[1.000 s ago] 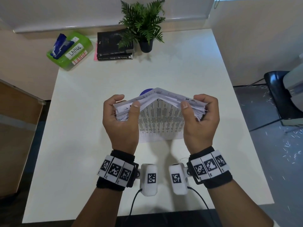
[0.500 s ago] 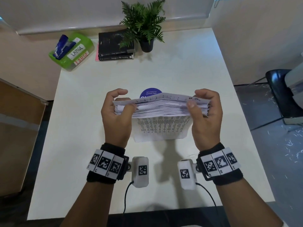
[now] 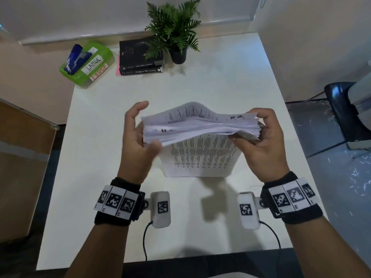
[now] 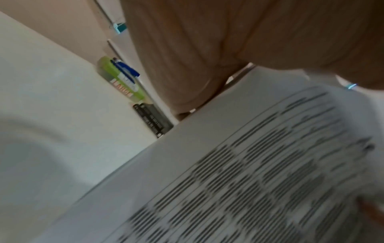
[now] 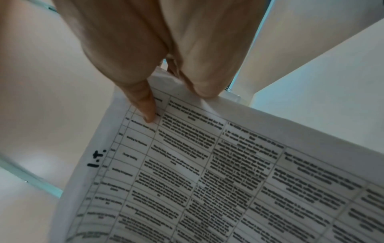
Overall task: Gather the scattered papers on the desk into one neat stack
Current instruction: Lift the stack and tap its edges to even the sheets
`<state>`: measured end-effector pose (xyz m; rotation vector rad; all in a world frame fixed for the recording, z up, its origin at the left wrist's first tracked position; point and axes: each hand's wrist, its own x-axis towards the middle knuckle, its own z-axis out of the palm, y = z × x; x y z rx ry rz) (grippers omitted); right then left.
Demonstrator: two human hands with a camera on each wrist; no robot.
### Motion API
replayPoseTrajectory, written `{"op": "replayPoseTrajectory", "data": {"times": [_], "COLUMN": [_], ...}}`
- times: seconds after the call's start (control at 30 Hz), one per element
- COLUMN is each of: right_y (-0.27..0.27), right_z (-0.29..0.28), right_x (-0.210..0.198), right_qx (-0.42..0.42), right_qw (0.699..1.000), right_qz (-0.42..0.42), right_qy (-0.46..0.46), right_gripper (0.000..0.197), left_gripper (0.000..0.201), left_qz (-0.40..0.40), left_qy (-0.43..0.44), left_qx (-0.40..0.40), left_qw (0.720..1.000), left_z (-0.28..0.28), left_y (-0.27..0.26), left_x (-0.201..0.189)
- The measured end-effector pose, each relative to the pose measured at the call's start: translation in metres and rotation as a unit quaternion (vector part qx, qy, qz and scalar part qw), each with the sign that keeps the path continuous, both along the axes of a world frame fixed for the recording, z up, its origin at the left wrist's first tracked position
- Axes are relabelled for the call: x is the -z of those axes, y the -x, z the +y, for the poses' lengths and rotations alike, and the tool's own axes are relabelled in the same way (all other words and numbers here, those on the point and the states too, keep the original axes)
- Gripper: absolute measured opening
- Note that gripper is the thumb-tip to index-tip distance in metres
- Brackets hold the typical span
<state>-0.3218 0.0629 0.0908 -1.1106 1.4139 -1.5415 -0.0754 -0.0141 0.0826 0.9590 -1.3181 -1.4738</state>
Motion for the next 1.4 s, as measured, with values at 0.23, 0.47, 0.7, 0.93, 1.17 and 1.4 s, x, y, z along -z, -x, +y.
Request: {"op": "replayPoseTrajectory", "data": {"times": [0.23,0.47,0.7,0.93,1.17,1.4], "right_y": [0.006,0.011,-0.022,-0.028,-0.021,-0.028], "right_z": [0.012,0.007,-0.016,-0.018,-0.015,-0.014], "right_x": [-0.003,0.029,0.045,-0.014,0.071,0.113], "right_qx": [0.0,0.001,0.145,0.179,0.122,0.135], "right_qw": [0.999,0.994,0.972,0.958,0.987,0.987], "right_qz": [-0.043,0.027,0.045,0.186,0.101,0.079], "right_qy": [-0.019,-0.108,-0.18,0.126,-0.013,-0.038], "right_gripper": [0.052,0.05,0.042,0.023,0.034,0.026], "left_gripper": [0.096,0.048,0.014,0.041,0.047,0.026], "left_qz": [-0.107,-0.048,-0.117,-0.051,-0.175,-0.162], "left_qy": [0.071,-0.103,-0.027,0.133,0.078,-0.096], "left_qx": [0.072,-0.073,-0.129,-0.216,-0.201,-0.24], "left_qw": [0.989,0.991,0.984,0.966,0.961,0.952], "left_z": [0.02,0.016,0.015,0.009,0.019,0.02], "left_y": [0.0,0.009,0.031,0.06,0.049,0.056], "left_x": [0.028,0.055,0.039,-0.035,0.042,0.091]}}
